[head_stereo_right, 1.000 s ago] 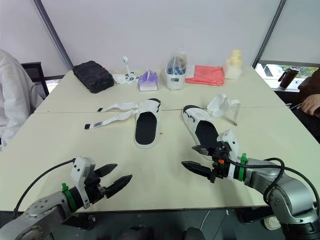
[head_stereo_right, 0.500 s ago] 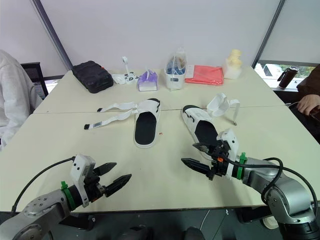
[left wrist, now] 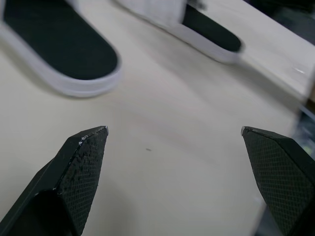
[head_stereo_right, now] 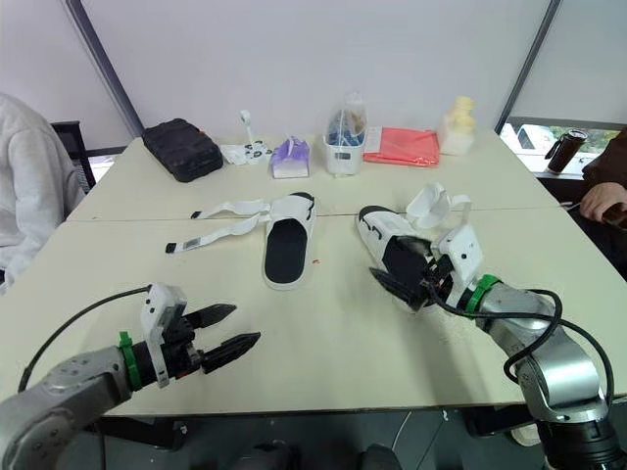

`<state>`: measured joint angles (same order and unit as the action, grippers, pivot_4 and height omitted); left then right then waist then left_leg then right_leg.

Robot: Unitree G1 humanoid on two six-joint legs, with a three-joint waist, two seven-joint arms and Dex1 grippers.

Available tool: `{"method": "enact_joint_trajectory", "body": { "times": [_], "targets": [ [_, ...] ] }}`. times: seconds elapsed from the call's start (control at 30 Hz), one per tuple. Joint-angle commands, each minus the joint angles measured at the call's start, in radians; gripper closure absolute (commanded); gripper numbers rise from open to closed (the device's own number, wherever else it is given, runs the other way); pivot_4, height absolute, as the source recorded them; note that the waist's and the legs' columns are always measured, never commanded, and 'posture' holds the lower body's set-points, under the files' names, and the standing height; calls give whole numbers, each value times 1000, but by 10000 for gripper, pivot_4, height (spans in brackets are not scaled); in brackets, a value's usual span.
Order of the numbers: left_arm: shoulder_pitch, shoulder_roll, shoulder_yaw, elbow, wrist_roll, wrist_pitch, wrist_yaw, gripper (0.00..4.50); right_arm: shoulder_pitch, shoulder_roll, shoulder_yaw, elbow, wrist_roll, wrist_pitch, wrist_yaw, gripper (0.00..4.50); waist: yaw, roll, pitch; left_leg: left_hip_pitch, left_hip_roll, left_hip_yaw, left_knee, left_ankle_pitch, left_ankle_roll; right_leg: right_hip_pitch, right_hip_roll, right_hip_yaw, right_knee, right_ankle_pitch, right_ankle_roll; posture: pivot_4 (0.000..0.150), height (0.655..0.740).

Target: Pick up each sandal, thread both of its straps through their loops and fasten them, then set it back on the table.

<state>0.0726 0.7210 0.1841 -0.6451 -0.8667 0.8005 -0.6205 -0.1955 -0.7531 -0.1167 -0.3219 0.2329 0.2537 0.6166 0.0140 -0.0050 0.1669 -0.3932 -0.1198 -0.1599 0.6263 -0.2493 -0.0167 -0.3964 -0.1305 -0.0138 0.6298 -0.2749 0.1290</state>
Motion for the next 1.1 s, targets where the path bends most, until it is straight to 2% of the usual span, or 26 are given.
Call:
{"method": "enact_joint_trajectory", "body": {
  "times": [0.03, 0.17, 0.4, 0.6, 0.73, 0.9, 0.93, 0.97, 1.1],
  "targets": [
    [-66, 14, 14, 7, -57, 17, -30, 0, -73, -41, 70, 135, -267, -262, -89, 1901, -2, 0, 0, 0, 0, 1, 0, 0, 0, 0, 0, 1, 0, 0, 0, 1500, 7400],
    [-114, -18, -5, 32, -50, 17, 1, 0, -189, -42, 159, 356, -443, -496, -167, 1901, -7, 0, 0, 1, 2, 4, -1, 1, -2, 0, 2, 4, 0, 0, 0, 1500, 7400],
    [-80, -60, -23, 15, -9, -2, 42, 0, -376, -16, 304, 714, -628, -786, -246, 1901, -20, -1, 0, 2, 8, 15, -1, 3, -6, -4, 7, 13, 0, 1, 0, 1500, 7400],
    [-45, -99, -21, -23, -12, -8, 93, 0, -519, 7, 409, 964, -789, -882, -352, 1901, -28, -1, 1, 2, 9, 17, -2, 3, -6, -5, 9, 15, 0, 2, -2, 1500, 7400],
    [-40, -121, -43, -34, 3, -13, 114, 0, -662, 69, 503, 1164, -938, -882, -521, 1901, -34, -2, 1, 3, 12, 21, -2, 4, -7, -7, 12, 20, 1, 3, -3, 1500, 7400],
    [-43, -141, -55, -34, 14, -22, 129, 0, -814, 146, 597, 1384, -1041, -872, -689, 1901, -32, -2, 1, 3, 12, 23, -4, 5, -8, -9, 13, 24, 1, 3, -4, 1500, 7400],
    [-44, -144, -59, -32, 18, -24, 132, 0, -837, 159, 614, 1421, -1055, -873, -715, 7044, -31, -2, 1, 3, 12, 23, -4, 5, -8, -9, 13, 25, 2, 3, -4, 1500, 7400],
    [-46, -147, -62, -32, 22, -26, 134, 0, -856, 168, 635, 1455, -1074, -872, -737, 9607, -31, -2, 1, 3, 12, 23, -4, 5, -8, -9, 13, 25, 1, 3, -4, 1500, 7400],
    [-42, -163, -64, -34, 32, -33, 143, 0, -901, 185, 697, 1536, -1121, -873, -793, 30590, -30, -2, 1, 3, 12, 23, -4, 5, -8, -9, 13, 25, 1, 3, -4, 1500, 7400]
  ]
}}
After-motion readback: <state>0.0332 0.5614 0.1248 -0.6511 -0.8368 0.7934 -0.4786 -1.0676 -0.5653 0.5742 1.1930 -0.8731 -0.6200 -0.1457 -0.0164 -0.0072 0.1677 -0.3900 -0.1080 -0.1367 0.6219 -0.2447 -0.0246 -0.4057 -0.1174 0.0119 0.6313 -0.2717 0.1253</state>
